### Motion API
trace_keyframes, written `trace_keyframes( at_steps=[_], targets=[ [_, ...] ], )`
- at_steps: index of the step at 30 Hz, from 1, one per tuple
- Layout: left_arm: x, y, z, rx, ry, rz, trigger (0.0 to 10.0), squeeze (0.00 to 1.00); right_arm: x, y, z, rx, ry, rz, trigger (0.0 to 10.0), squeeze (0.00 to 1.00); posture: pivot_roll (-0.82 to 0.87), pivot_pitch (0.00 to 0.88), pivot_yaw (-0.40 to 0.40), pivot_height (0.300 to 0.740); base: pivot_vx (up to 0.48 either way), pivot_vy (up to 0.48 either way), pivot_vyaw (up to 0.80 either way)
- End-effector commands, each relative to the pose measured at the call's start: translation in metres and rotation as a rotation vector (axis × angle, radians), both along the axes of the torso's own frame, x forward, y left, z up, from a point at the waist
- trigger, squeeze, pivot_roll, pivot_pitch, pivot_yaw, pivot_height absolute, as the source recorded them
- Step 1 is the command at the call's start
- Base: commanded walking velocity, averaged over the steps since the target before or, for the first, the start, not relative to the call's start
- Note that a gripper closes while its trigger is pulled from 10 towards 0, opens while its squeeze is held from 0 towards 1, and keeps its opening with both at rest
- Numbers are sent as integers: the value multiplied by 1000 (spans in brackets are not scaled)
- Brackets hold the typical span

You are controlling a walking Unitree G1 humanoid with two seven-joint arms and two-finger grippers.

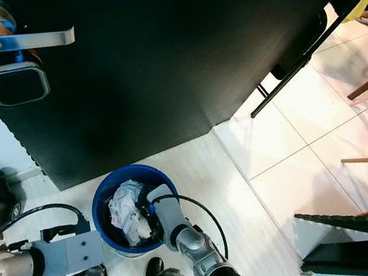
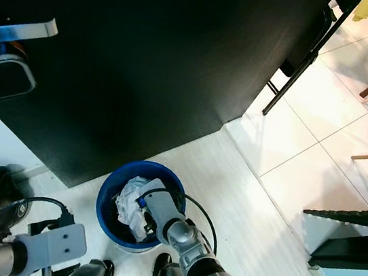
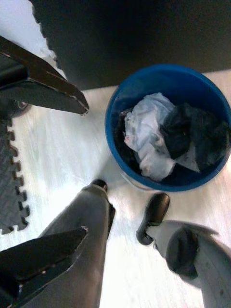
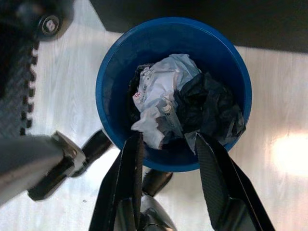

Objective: Clean up the room

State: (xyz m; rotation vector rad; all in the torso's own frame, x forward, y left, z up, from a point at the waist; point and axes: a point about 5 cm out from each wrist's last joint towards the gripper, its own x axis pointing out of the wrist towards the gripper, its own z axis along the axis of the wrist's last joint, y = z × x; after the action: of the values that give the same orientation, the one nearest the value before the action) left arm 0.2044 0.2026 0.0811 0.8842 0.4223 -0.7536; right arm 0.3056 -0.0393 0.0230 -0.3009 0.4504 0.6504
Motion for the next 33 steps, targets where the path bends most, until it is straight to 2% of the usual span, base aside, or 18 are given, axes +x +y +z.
trace_keyframes(
  at_steps=[1,3,5,6,7,8,10,11,12,13,14,16,18,20,21,22,24,33],
  targets=[
    [-5,-6,-11,-10,38,-14,10000,0,-7,4,-6,37,49,-15,10000,0,130,310,-147,740,0,0,0],
    [2,-11,-9,-47,22,9,10000,0,-2,-3,-4,53,44,-56,10000,0,118,258,-139,740,0,0,0],
    [2,-11,-9,-47,22,9,10000,0,-2,-3,-4,53,44,-56,10000,0,118,258,-139,740,0,0,0],
    [11,-18,-10,-89,7,44,10000,0,5,-13,0,67,31,-120,10000,0,106,202,-123,740,0,0,0],
    [11,-18,-10,-89,7,44,10000,0,5,-13,0,67,31,-120,10000,0,106,202,-123,740,0,0,0],
    [33,-42,-15,-180,-42,113,10000,0,22,-39,16,171,-64,-301,10000,0,90,93,-90,740,0,0,0],
    [33,-42,-15,-180,-42,113,10000,0,22,-39,16,171,-64,-301,10000,0,90,93,-90,740,0,0,0],
    [38,-49,-16,-198,-55,126,10000,0,25,-47,21,198,-92,-347,10000,0,90,93,-90,740,0,0,0],
    [48,-59,-16,-226,-92,161,10000,0,25,-60,26,210,-160,-399,10000,0,64,37,-58,740,0,0,0],
    [48,-59,-16,-226,-92,161,10000,0,25,-60,26,210,-160,-399,10000,0,64,37,-58,740,0,0,0],
    [62,-68,-13,-268,-145,231,10000,0,19,-78,30,204,-239,-465,10000,0,58,12,-53,740,0,0,0],
    [62,-68,-13,-268,-145,231,10000,0,19,-78,30,204,-239,-465,10000,0,58,12,-53,740,0,0,0],
    [75,-71,-7,-348,-167,325,10000,0,12,-90,31,195,-276,-512,10000,0,50,0,-43,740,0,0,0],
    [75,-71,-7,-348,-167,325,10000,0,12,-90,31,195,-276,-512,10000,0,50,0,-43,740,0,0,0],
    [81,-71,-3,-411,-169,382,10000,0,7,-96,30,191,-286,-545,10000,0,48,0,-38,740,0,0,0],
    [81,-71,-3,-411,-169,382,10000,0,7,-96,30,191,-286,-545,10000,0,48,0,-38,740,0,0,0],
    [90,-70,-1,-487,-180,447,10000,0,0,-106,26,176,-291,-599,10000,0,38,0,-27,740,0,0,0],
    [98,-74,-8,-505,-194,509,10000,0,-9,-114,27,149,-284,-679,10000,0,19,0,1,740,0,0,0]
  ],
)
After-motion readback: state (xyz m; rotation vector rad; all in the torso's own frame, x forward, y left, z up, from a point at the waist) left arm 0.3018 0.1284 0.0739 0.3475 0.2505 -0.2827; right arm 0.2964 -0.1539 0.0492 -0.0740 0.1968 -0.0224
